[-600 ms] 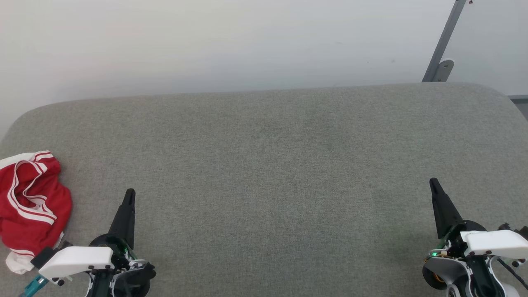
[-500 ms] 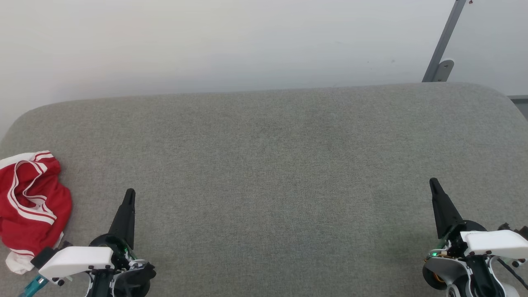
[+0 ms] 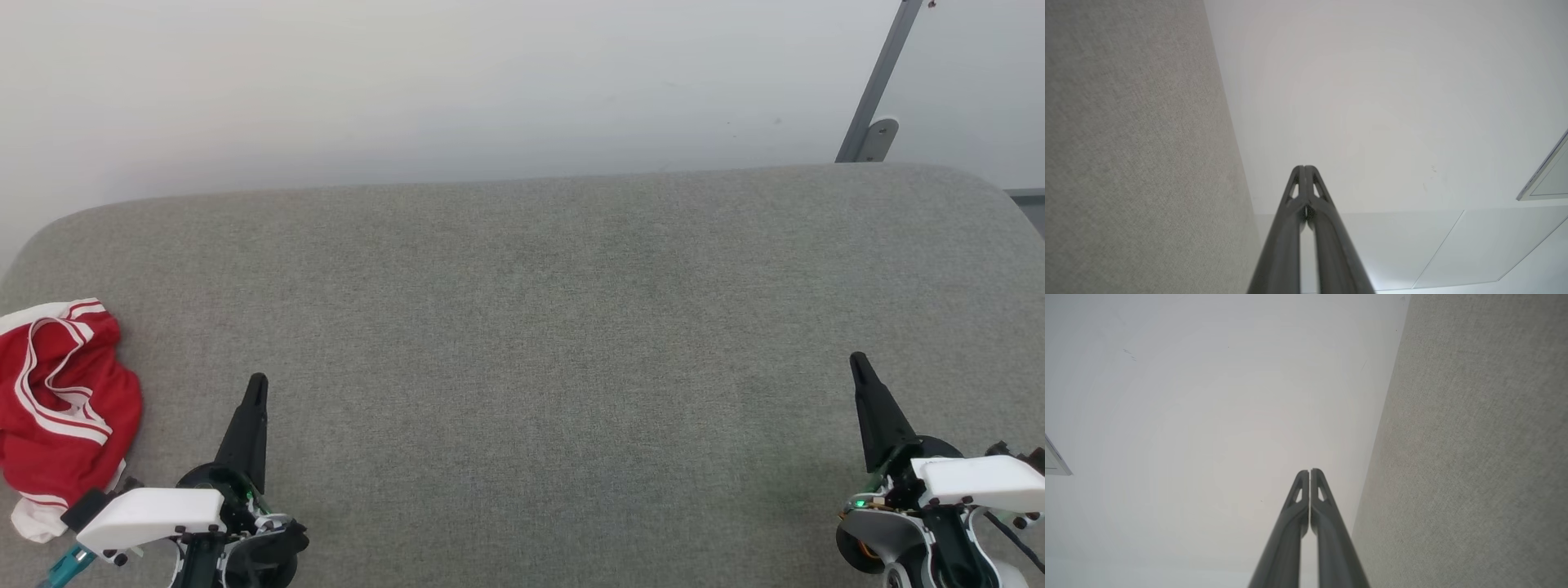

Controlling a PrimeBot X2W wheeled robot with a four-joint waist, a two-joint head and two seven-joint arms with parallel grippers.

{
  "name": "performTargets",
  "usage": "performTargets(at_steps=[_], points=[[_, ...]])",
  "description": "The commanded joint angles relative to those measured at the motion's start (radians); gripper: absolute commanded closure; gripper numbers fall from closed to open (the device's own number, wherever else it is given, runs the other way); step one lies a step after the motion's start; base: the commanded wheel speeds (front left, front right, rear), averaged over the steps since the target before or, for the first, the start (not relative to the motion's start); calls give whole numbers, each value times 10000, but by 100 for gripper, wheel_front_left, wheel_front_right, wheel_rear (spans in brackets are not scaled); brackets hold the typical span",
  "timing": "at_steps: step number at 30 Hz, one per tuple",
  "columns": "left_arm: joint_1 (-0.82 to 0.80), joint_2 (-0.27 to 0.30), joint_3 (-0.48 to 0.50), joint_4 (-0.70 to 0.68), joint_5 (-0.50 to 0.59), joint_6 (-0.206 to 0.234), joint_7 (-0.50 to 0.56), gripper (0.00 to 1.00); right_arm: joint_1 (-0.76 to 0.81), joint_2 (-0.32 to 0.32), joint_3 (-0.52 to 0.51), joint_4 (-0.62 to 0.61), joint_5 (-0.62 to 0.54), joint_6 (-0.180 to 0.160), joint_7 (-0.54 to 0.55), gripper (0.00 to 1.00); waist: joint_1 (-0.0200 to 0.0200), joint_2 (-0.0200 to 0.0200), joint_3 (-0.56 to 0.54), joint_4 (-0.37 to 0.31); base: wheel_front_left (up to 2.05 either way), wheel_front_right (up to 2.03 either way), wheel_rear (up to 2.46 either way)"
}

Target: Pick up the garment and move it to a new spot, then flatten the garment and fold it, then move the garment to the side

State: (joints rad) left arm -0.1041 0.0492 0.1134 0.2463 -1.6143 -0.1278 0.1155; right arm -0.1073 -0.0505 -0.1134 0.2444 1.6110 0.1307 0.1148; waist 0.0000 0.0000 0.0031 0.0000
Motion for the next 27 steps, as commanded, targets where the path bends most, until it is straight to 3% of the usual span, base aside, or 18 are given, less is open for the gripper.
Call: performTargets(at_steps=[1,24,25,27], points=[[-126,11,15,-7,28,-58,-5,100,-55,12,-8,17,40,0,14,100,0,0,0,0,0,0,0],[-127,11,14,-7,28,-58,-5,100,-55,12,-8,17,40,0,14,100,0,0,0,0,0,0,0],[15,-4,0,27,-2,4,0,0,13,2,2,27,-2,0,-2,0,1,0,0,0,0,0,0],[153,-56,-12,177,-1,18,-2,0,142,27,19,183,-3,-2,-6,0,0,0,0,0,0,0,0]])
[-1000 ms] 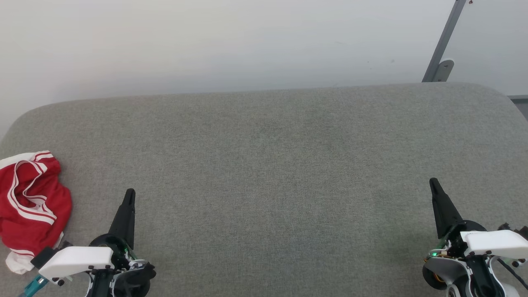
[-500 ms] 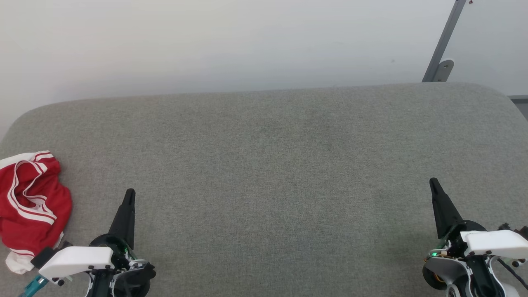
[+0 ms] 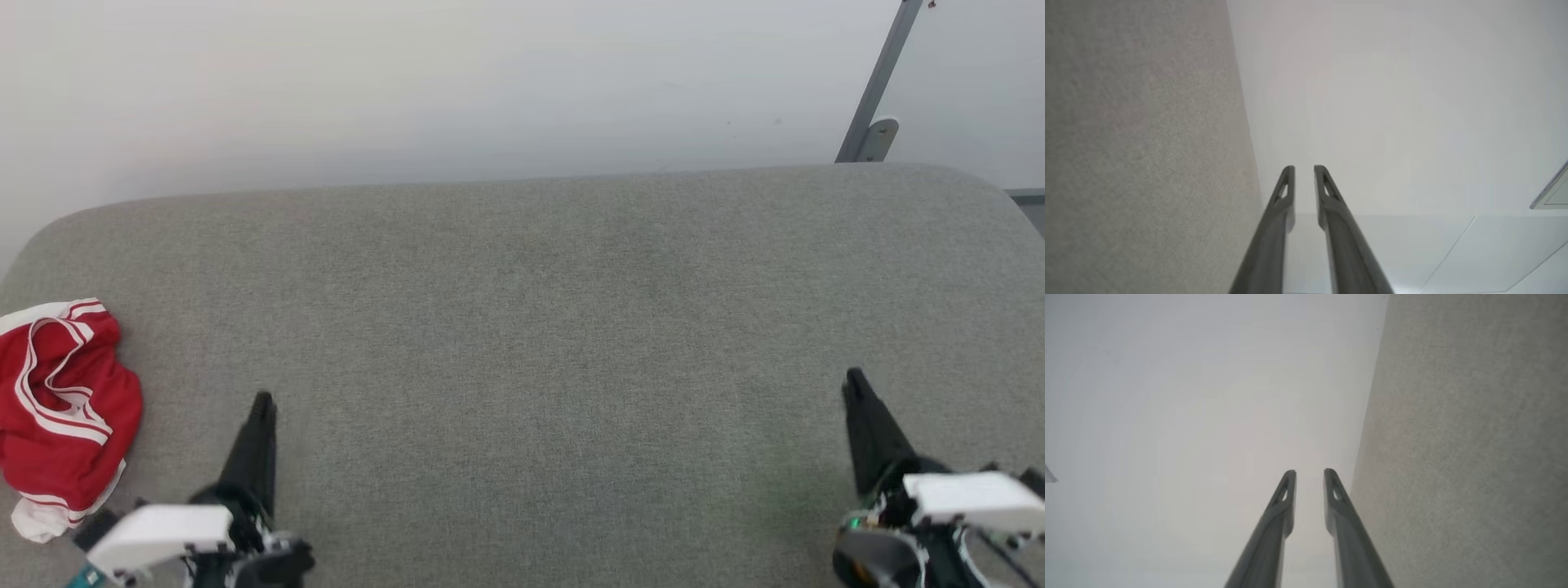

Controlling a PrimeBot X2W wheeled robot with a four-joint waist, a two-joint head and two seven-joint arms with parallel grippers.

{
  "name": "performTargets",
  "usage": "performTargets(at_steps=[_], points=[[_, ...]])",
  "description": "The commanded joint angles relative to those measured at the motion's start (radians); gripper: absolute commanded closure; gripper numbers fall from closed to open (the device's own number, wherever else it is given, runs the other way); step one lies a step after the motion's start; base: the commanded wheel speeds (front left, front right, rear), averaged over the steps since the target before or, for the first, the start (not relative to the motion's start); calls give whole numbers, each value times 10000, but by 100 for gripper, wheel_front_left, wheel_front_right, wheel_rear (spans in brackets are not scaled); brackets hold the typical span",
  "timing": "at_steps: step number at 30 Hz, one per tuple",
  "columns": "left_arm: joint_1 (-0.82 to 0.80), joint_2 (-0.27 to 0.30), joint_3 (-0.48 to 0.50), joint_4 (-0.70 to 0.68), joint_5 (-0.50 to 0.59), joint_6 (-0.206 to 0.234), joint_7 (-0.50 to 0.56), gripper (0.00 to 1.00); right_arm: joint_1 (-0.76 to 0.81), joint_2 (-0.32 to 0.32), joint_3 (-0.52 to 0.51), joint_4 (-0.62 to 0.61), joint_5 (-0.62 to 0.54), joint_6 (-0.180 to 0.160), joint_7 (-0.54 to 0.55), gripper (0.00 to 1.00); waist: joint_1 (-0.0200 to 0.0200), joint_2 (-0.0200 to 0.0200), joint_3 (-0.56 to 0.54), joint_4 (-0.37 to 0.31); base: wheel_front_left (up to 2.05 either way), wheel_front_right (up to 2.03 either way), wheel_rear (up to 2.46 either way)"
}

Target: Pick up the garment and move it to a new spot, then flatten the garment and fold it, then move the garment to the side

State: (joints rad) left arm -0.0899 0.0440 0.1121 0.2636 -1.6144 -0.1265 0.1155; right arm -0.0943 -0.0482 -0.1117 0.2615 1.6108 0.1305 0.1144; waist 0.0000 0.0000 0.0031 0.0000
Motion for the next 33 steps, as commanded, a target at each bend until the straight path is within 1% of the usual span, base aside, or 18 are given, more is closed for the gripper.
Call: performTargets(at_steps=[1,7,11,16,22,25,29,33], points=[[111,-36,-7,104,1,14,-2,0,114,21,5,104,-1,-2,-2,0,1,0,0,0,0,0,0],[135,-27,-127,-44,126,99,-199,0,112,10,168,26,-266,-1,-230,0,0,0,-3,-2,0,0,0],[128,81,-246,-201,499,229,-425,0,51,-81,321,11,-900,-1,-433,0,0,0,-5,-4,0,0,0],[93,321,-445,-354,1499,526,-692,0,-43,-132,412,52,-2130,0,-615,0,0,0,-12,-8,0,0,0],[109,600,-747,-555,3010,905,-963,0,-120,-155,551,26,-3567,1,-576,0,0,0,-28,-13,0,0,0],[135,734,-889,-640,3721,1096,-1092,0,-125,-165,625,-24,-4103,2,-559,0,0,0,-37,-14,0,0,0],[174,878,-1046,-758,4638,1273,-1295,0,-117,-200,721,-132,-4934,2,-592,0,0,0,-53,-14,0,0,0],[228,924,-1098,-846,5210,1334,-1455,0,-113,-215,788,-223,-5527,3,-642,0,0,0,-66,-19,0,0,0]])
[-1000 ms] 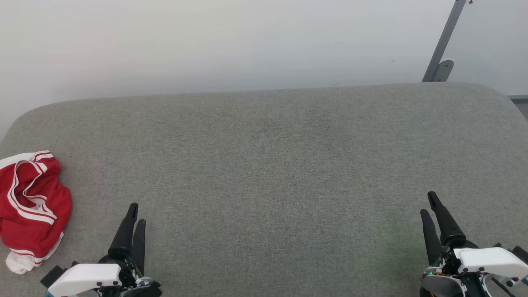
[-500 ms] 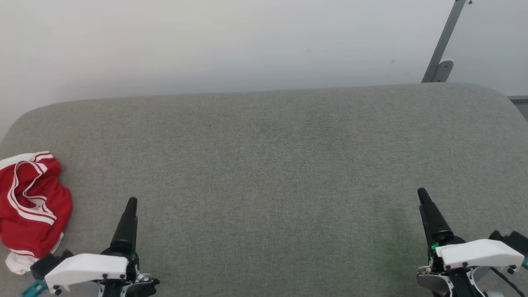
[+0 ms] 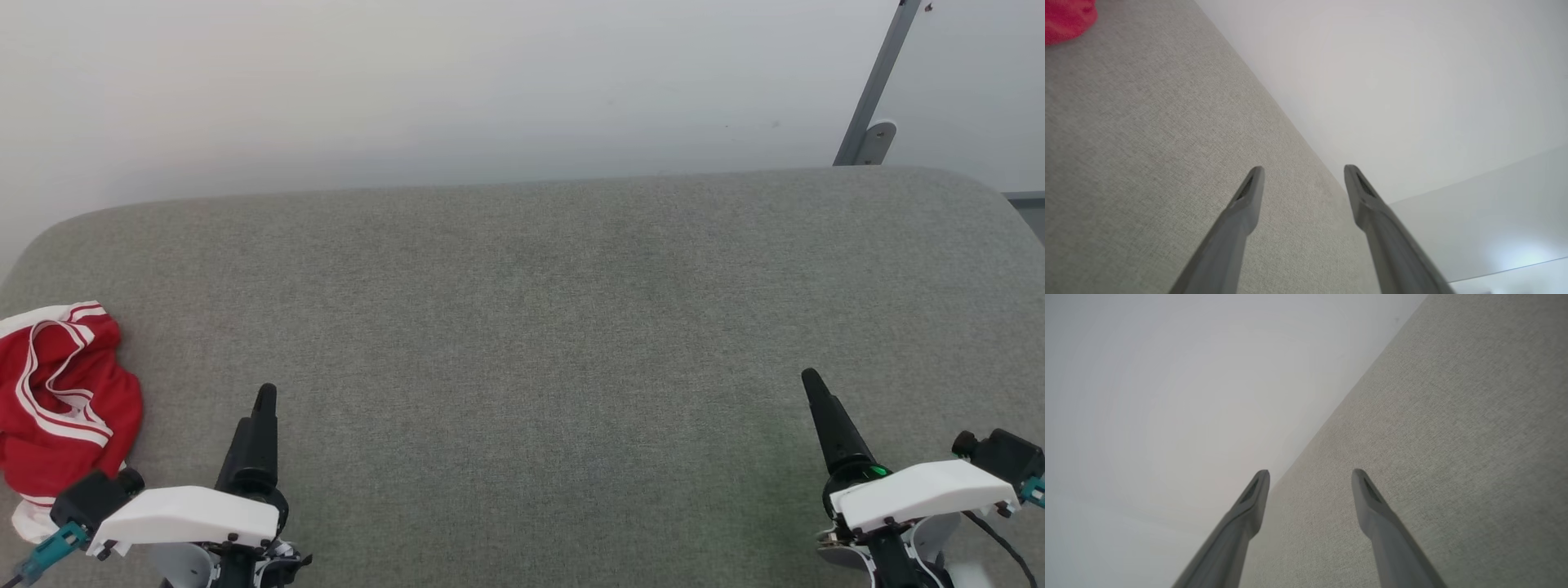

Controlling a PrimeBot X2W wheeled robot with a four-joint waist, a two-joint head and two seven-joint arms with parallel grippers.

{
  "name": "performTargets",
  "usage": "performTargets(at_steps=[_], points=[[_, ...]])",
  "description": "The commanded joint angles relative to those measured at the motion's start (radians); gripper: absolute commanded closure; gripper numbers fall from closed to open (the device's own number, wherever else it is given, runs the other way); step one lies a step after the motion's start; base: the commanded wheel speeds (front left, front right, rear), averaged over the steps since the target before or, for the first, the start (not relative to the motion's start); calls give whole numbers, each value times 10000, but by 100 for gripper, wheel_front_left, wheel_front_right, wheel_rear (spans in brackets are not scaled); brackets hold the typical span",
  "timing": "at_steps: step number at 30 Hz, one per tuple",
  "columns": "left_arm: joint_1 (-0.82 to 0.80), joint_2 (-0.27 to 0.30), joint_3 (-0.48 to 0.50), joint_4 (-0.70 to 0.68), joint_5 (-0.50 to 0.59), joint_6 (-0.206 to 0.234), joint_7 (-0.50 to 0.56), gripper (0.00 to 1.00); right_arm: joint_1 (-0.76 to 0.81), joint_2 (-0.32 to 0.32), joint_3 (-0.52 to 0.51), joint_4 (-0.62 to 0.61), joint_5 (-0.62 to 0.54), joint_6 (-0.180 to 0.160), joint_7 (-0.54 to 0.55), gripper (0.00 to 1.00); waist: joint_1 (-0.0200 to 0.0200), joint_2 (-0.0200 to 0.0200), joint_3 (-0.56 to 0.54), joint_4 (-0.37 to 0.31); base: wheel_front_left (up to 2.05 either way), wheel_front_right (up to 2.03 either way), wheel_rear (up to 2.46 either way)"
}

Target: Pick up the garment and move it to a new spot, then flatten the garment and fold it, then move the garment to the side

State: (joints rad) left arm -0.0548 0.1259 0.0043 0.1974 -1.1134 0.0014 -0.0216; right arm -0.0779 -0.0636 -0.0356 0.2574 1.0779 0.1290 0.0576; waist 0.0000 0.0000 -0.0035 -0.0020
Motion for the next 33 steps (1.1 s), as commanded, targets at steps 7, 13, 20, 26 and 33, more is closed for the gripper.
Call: performTargets(at_steps=[7,13,20,26,33], points=[[-54,173,-86,-297,1191,55,-341,0,-256,-94,104,-344,-1165,19,-174,0,1,0,-22,-6,0,0,0],[-6,182,-62,-383,1979,15,-547,0,-245,-100,124,-485,-1923,20,-266,0,1,0,-33,-9,0,0,0],[46,155,-18,-476,2761,-47,-743,0,-219,-104,153,-634,-2631,21,-354,0,1,0,-49,-8,0,0,0],[85,143,5,-525,3514,-123,-922,0,-180,-87,186,-785,-3306,22,-448,0,1,0,-61,-8,0,0,0],[111,106,40,-548,4336,-228,-1126,0,-194,-120,268,-867,-4028,23,-531,0,1,0,-72,-19,0,0,0]])
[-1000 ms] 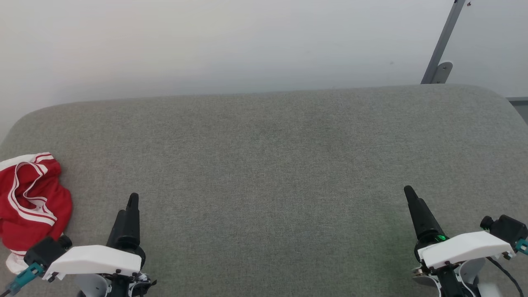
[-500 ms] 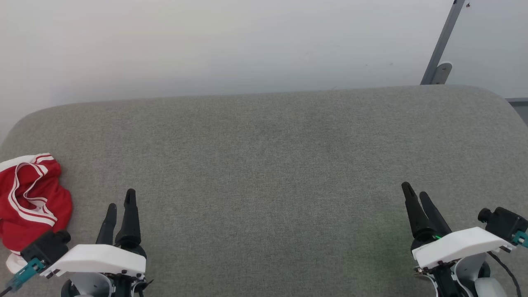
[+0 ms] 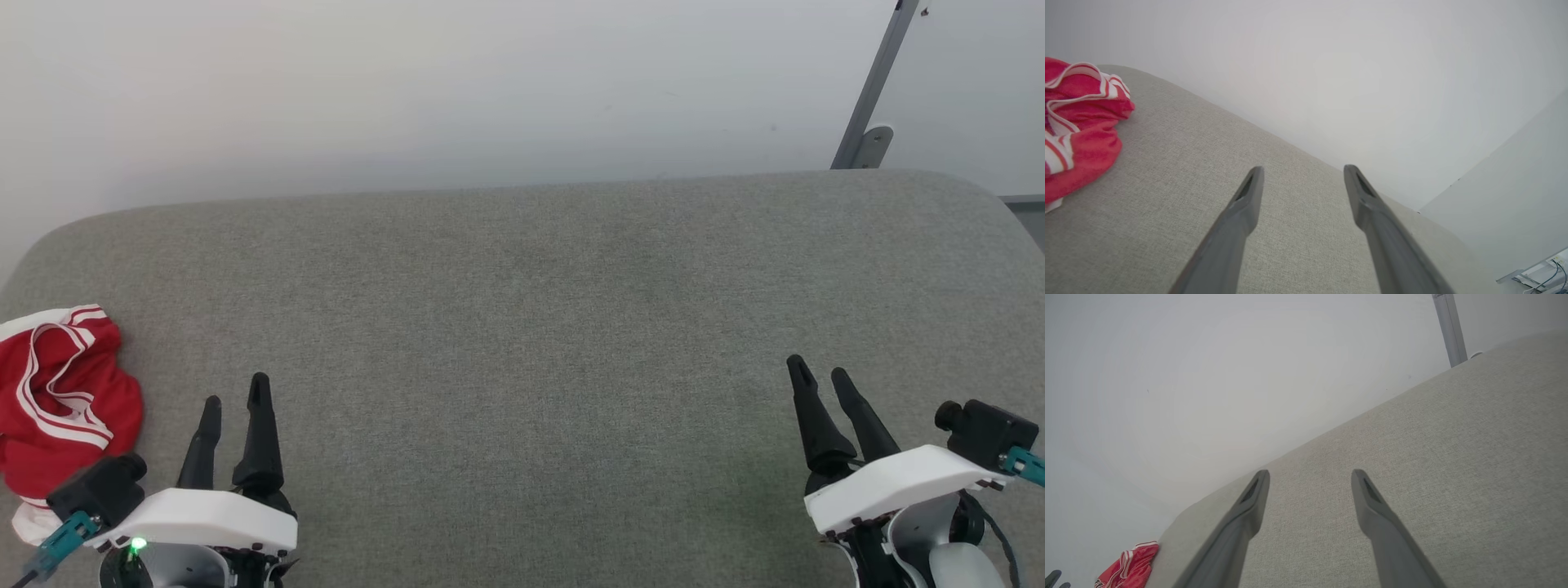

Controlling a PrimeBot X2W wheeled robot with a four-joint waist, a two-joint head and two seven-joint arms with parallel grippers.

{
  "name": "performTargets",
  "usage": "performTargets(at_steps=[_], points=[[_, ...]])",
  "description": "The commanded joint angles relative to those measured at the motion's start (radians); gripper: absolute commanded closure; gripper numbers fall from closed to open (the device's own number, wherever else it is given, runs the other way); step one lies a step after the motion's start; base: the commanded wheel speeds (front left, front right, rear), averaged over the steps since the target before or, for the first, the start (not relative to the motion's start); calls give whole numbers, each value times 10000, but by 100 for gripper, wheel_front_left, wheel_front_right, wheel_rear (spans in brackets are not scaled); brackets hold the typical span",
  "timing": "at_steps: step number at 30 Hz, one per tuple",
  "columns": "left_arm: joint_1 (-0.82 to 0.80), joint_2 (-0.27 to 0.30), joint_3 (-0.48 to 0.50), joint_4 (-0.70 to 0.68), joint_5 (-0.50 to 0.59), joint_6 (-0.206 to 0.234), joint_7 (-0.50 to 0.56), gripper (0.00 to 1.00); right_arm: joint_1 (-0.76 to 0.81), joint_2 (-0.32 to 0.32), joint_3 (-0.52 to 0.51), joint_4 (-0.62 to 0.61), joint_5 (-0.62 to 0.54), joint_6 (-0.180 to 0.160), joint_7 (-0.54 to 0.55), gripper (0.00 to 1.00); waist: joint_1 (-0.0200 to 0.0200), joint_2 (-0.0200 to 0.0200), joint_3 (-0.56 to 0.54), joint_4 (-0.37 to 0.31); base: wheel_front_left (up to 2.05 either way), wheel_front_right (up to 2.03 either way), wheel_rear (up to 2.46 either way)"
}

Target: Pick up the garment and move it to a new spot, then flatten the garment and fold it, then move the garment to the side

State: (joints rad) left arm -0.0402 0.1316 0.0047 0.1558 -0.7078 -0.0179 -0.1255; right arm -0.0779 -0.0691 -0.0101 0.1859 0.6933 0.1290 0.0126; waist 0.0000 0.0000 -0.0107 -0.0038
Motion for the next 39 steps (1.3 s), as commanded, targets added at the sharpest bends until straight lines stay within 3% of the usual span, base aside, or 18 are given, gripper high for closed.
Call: performTargets(at_steps=[1,39], points=[[-34,44,41,-134,371,-62,-115,0,-193,-67,23,-166,-294,23,-93,0,0,0,-3,-3,0,0,0],[72,-169,275,-339,4050,-629,-985,0,-108,48,-91,-727,-3604,25,-618,0,0,0,32,37,0,0,0]])
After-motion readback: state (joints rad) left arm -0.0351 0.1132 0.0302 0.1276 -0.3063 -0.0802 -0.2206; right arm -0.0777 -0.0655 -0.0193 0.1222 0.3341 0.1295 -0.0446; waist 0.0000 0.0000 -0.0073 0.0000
